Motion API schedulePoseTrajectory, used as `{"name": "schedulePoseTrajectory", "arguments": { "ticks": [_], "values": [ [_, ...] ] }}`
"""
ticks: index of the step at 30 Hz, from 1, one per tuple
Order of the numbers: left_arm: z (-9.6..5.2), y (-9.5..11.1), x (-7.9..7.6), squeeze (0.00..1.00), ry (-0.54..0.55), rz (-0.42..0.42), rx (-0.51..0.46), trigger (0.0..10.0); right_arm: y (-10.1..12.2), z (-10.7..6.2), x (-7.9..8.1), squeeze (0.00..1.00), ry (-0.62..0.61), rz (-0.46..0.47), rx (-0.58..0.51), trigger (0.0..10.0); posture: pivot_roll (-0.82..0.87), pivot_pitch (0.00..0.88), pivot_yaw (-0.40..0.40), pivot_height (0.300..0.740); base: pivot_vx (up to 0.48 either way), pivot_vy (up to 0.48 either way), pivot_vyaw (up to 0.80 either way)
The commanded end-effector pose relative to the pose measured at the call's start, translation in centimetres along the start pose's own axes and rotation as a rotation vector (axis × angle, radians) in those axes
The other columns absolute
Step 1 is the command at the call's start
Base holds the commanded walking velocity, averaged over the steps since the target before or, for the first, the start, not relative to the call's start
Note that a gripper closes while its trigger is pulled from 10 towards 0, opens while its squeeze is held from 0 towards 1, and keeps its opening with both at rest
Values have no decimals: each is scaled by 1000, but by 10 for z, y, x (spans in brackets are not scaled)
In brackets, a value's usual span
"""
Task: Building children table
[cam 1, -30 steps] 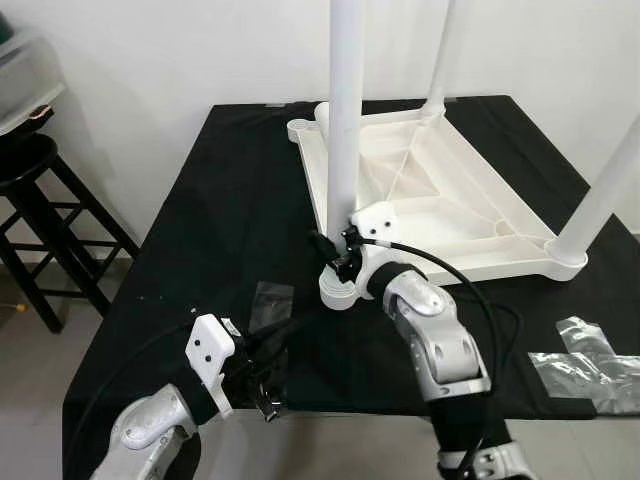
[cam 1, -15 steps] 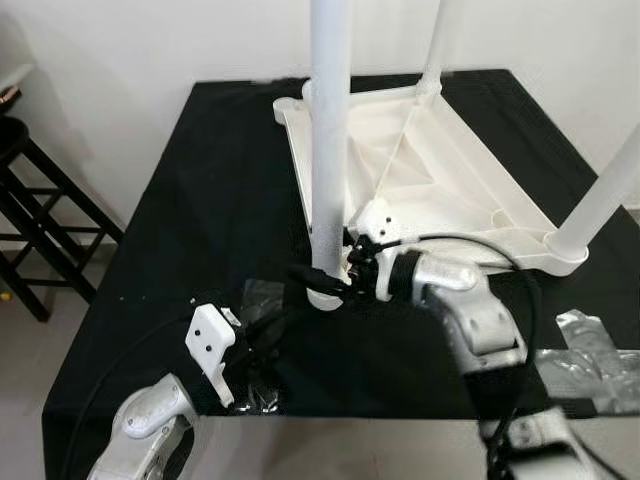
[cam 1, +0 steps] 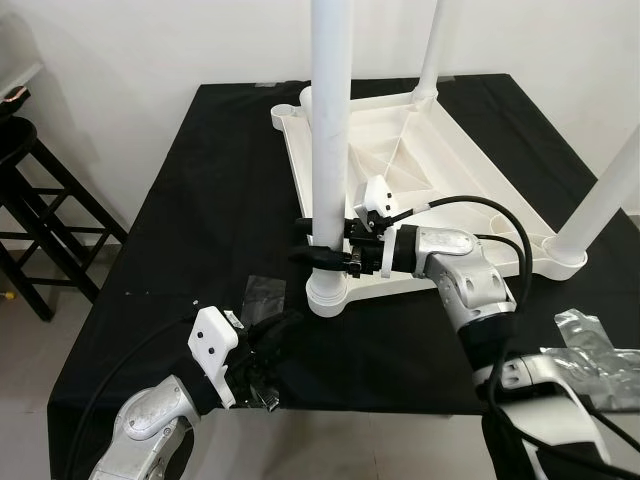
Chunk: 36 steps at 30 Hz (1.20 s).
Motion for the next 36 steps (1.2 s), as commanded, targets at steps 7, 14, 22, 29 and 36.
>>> {"name": "schedulePoseTrajectory", "arguments": {
  "ticks": [7,14,22,29,36],
  "values": [
    [-3,-2,-2,0,-3,9,10,0,-11,-4,2,0,-43,7,-17,0,26,95,19,740,0,0,0],
    [-4,-1,0,0,-5,8,11,0,-45,5,28,0,-335,60,105,0,15,97,25,740,0,0,0],
    [-4,-2,1,0,-7,9,13,0,-46,-17,10,0,-805,-42,296,0,7,93,28,740,0,0,0],
    [-3,-1,2,0,-3,13,12,0,-48,-15,6,0,-787,-12,293,0,12,94,25,740,0,0,0],
    [-3,-1,1,0,-6,11,12,0,-27,-15,-6,1000,-769,27,203,10000,10,96,28,740,0,0,0]
  ]
}}
Point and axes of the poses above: a point about 5 cm out from each wrist's last joint towards the gripper, its own z axis pointing out of the wrist towards the gripper, its own y axis along the axis of the wrist's last joint, x = y × z, the point moved 5 cm from there along z, pointing out of the wrist towards the gripper, and after that the axes turned 8 degrees about -z, right-handed, at the moved point
